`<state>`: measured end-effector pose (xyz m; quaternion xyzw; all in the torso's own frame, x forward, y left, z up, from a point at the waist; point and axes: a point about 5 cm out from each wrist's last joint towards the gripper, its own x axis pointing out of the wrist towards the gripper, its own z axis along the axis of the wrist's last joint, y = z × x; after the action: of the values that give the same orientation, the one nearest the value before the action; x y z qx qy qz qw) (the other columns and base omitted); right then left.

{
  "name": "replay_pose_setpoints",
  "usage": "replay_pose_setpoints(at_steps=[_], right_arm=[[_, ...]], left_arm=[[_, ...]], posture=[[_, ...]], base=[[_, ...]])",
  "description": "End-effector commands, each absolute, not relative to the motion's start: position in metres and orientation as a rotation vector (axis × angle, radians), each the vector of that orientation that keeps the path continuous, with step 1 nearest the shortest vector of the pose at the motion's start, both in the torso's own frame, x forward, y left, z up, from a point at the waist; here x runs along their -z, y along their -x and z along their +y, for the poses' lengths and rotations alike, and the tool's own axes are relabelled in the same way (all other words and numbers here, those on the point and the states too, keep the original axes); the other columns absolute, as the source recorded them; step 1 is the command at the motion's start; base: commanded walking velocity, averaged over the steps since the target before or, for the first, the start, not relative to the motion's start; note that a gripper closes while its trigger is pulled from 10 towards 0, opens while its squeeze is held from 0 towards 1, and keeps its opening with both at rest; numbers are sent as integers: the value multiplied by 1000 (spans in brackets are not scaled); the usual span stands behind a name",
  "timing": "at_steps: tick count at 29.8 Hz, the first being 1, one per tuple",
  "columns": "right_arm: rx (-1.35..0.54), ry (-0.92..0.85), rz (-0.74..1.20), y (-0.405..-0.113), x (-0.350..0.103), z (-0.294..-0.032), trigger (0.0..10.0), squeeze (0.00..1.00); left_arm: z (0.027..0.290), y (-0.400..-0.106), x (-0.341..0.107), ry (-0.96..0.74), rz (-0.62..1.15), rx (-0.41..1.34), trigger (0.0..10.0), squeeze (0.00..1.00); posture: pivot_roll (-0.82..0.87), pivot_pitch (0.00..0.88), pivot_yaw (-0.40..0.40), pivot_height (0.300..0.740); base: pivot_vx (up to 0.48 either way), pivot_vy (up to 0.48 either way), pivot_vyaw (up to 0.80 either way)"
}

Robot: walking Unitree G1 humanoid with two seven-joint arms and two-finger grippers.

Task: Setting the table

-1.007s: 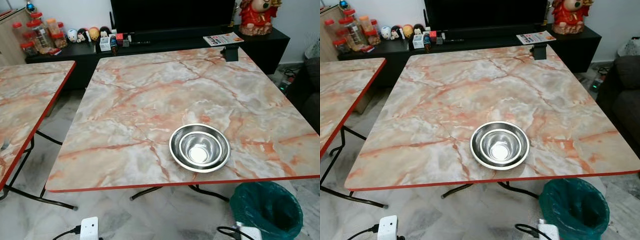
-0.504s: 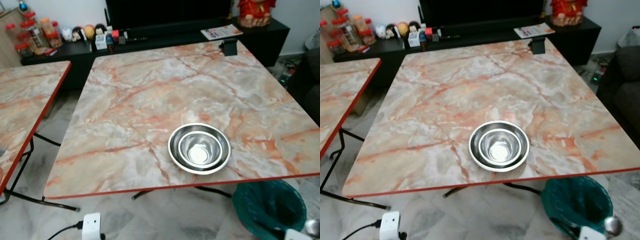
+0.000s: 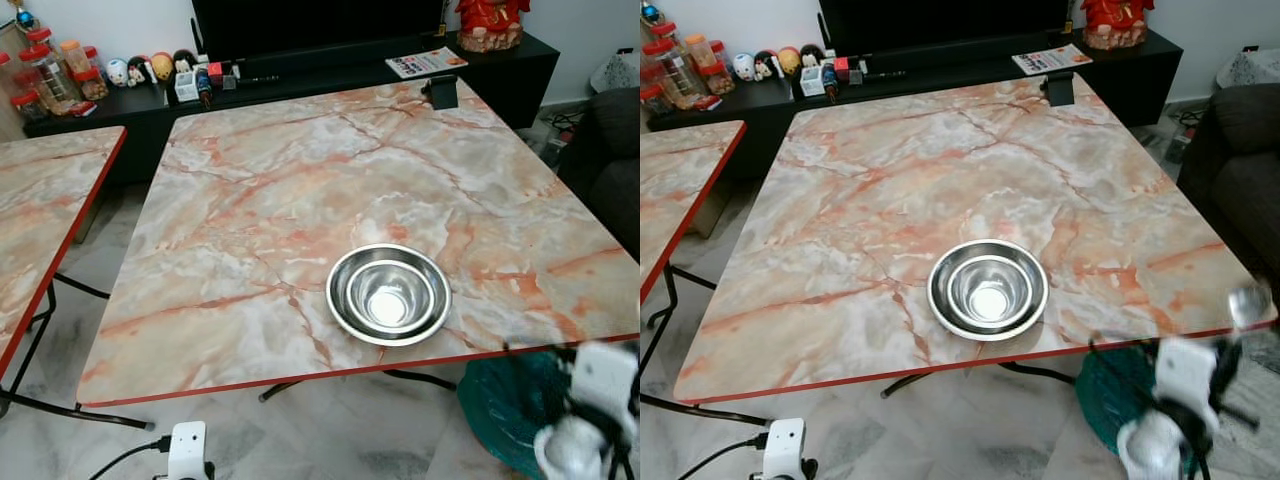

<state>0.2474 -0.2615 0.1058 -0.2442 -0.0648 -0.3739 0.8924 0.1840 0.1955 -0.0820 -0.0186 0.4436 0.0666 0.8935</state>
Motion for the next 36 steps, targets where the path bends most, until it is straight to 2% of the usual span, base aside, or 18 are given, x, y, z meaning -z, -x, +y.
replay_pose_setpoints(at_steps=[1, 2, 5, 6, 8, 11, 15, 26, 36], right_arm=[[635, 473, -111, -263, -110, -247, 10000, 0], [516, 399, -57, -278, -108, -236, 10000, 0], [444, 301, -35, -288, -109, -227, 10000, 0], [367, 241, -7, -300, -113, -217, 10000, 0], [302, 245, 29, -311, -118, -210, 10000, 0], [242, 156, 81, -326, -127, -204, 10000, 0], [140, 144, 107, -337, -136, -199, 10000, 0], [42, 190, 193, -337, -160, -224, 10000, 0], [-34, 213, 328, -320, -137, -230, 10000, 0]], left_arm=[[199, -183, 82, 42, 925, -155, 10000, 0], [199, -183, 82, 43, 926, -156, 10000, 0], [198, -182, 83, 44, 927, -156, 10000, 0], [198, -182, 83, 45, 929, -156, 10000, 0], [197, -183, 83, 46, 930, -154, 10000, 0], [196, -184, 82, 51, 929, -155, 10000, 0], [195, -185, 82, 56, 927, -158, 10000, 0], [195, -185, 82, 69, 920, -160, 10000, 0], [194, -184, 82, 64, 925, -143, 10000, 0]], posture=[[-108, 55, 96, 740], [-108, 53, 95, 740], [-105, 50, 96, 740], [-104, 50, 98, 740], [-99, 47, 95, 740], [-93, 46, 93, 740], [-84, 38, 89, 740], [-83, 43, 86, 740], [-86, 48, 90, 740]], base=[[0, 0, 0], [0, 0, 0], [0, 0, 0], [0, 0, 0], [0, 0, 0], [0, 0, 0], [0, 0, 0], [0, 0, 0], [0, 0, 0]])
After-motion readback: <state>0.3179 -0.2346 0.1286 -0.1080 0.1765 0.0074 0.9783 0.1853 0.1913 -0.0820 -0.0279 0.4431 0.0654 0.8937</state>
